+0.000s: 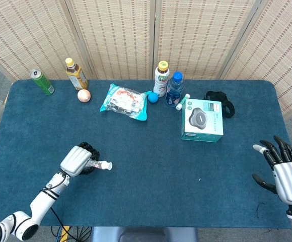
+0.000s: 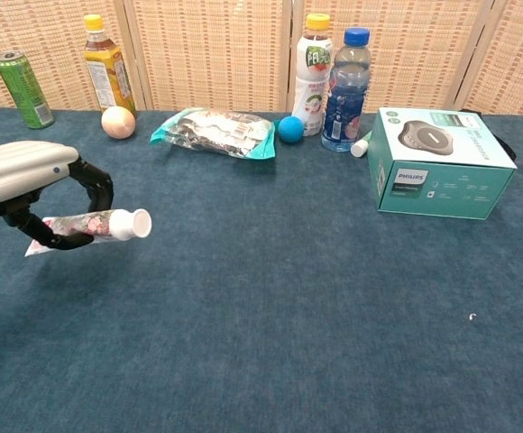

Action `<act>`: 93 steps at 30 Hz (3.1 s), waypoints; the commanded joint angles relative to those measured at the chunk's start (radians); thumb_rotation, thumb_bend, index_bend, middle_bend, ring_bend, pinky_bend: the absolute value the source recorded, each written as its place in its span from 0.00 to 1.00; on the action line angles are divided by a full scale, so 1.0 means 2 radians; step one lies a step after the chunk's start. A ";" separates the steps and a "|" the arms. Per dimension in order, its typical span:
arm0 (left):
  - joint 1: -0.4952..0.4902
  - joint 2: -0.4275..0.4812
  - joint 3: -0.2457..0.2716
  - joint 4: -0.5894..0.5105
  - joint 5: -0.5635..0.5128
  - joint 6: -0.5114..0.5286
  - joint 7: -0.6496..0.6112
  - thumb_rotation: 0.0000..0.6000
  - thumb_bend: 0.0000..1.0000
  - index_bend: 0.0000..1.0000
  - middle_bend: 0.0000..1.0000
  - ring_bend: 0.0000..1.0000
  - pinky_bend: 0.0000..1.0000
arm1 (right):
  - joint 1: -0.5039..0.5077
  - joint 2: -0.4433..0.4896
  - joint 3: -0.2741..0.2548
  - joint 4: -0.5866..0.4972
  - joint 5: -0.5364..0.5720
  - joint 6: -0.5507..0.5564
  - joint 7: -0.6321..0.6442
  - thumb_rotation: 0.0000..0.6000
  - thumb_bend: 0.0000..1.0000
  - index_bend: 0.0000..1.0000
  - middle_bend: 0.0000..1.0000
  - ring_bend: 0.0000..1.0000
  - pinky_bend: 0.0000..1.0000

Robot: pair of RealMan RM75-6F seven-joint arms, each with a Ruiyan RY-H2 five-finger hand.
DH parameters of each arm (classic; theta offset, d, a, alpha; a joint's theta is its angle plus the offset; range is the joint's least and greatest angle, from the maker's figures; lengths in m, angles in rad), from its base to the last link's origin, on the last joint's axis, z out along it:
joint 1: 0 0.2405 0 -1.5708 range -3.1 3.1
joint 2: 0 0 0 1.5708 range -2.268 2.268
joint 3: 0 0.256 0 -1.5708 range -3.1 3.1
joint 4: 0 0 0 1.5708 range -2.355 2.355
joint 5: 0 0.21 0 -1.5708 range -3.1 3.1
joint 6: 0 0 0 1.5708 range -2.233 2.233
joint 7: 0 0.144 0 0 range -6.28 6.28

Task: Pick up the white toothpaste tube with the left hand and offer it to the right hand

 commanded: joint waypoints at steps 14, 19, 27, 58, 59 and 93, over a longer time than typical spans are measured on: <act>-0.073 0.065 -0.030 -0.062 0.021 -0.068 -0.141 1.00 0.35 0.60 0.62 0.36 0.25 | 0.102 0.020 0.026 -0.045 -0.085 -0.090 -0.015 1.00 0.06 0.31 0.24 0.02 0.15; -0.094 0.084 -0.033 -0.074 0.025 -0.091 -0.200 1.00 0.35 0.60 0.62 0.36 0.25 | 0.143 0.012 0.035 -0.056 -0.110 -0.127 -0.018 1.00 0.07 0.34 0.24 0.02 0.15; -0.118 0.107 -0.031 -0.083 0.046 -0.102 -0.287 1.00 0.35 0.60 0.62 0.36 0.26 | 0.202 -0.015 0.050 -0.058 -0.134 -0.172 -0.022 1.00 0.07 0.37 0.24 0.02 0.15; -0.203 0.143 -0.003 -0.087 0.089 -0.134 -0.462 1.00 0.35 0.61 0.62 0.36 0.26 | 0.352 -0.101 0.073 0.008 -0.139 -0.250 -0.029 1.00 0.08 0.44 0.26 0.02 0.15; -0.204 0.142 -0.002 -0.086 0.089 -0.134 -0.466 1.00 0.35 0.61 0.62 0.36 0.26 | 0.354 -0.103 0.073 0.010 -0.138 -0.251 -0.029 1.00 0.08 0.44 0.26 0.02 0.15; -0.244 0.145 0.021 -0.074 0.093 -0.132 -0.539 1.00 0.36 0.61 0.62 0.36 0.26 | 0.399 -0.131 0.061 0.042 -0.104 -0.251 -0.038 1.00 0.12 0.50 0.29 0.02 0.15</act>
